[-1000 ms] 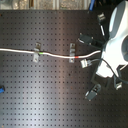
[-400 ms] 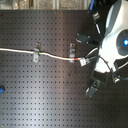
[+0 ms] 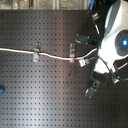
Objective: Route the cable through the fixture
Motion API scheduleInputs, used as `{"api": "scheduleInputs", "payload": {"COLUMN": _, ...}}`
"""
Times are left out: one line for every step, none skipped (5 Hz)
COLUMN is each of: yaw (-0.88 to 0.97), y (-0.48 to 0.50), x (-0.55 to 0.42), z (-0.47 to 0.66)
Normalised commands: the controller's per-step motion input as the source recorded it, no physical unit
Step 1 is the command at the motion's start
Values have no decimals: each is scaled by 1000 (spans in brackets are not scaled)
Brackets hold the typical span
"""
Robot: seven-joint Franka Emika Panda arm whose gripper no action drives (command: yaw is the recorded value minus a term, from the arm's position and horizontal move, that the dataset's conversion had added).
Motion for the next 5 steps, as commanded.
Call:
{"api": "scheduleInputs", "payload": {"yaw": 0, "y": 359, "x": 131, "z": 125}}
{"api": "scheduleInputs", "payload": {"yaw": 0, "y": 257, "x": 93, "z": 175}}
{"api": "scheduleInputs", "payload": {"yaw": 0, "y": 1, "x": 0, "z": 51}}
{"api": "scheduleInputs", "payload": {"yaw": -446, "y": -379, "x": -142, "z": 237}}
{"api": "scheduleInputs", "payload": {"yaw": -314, "y": -331, "x": -155, "z": 174}}
